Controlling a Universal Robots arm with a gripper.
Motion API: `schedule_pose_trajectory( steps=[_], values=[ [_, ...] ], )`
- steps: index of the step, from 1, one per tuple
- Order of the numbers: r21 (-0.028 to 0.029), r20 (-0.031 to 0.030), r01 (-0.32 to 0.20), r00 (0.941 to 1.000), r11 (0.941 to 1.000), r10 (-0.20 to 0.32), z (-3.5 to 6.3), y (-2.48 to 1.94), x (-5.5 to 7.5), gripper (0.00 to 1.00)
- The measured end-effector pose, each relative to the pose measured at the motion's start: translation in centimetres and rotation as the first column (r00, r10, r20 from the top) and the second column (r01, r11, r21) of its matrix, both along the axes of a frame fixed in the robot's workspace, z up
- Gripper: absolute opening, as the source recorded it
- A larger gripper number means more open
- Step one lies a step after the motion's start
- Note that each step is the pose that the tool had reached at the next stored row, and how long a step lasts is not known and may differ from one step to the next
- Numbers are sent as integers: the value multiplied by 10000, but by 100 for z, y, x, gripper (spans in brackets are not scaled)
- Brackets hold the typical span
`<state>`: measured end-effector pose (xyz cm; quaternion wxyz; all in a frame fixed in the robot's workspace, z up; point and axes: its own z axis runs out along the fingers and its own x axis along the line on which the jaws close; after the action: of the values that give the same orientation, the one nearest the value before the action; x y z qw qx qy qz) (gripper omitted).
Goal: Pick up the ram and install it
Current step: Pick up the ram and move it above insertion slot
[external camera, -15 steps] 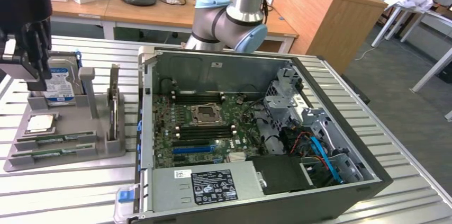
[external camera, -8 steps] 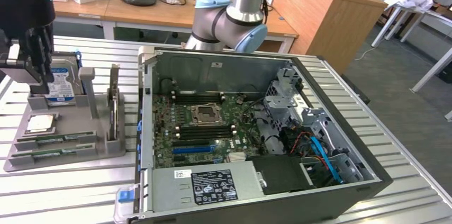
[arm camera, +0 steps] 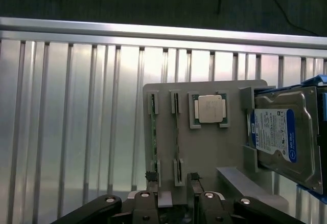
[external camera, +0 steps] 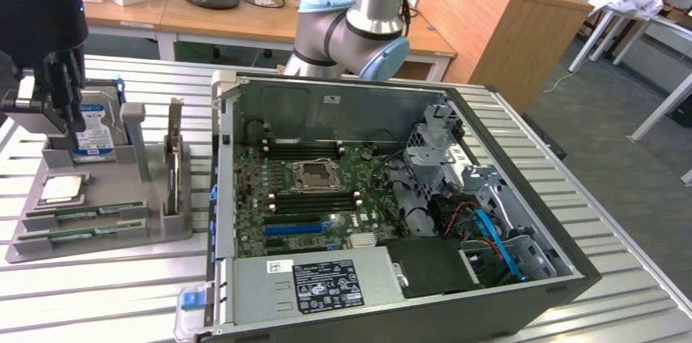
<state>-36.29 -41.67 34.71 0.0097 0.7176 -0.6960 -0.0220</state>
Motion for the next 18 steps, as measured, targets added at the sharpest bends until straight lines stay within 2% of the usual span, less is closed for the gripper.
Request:
schedule_pose_trajectory(
  steps=[18],
  values=[
    [0, 0, -4, 10000, 10000, 4, -155, 0, 20, 36]
  ],
)
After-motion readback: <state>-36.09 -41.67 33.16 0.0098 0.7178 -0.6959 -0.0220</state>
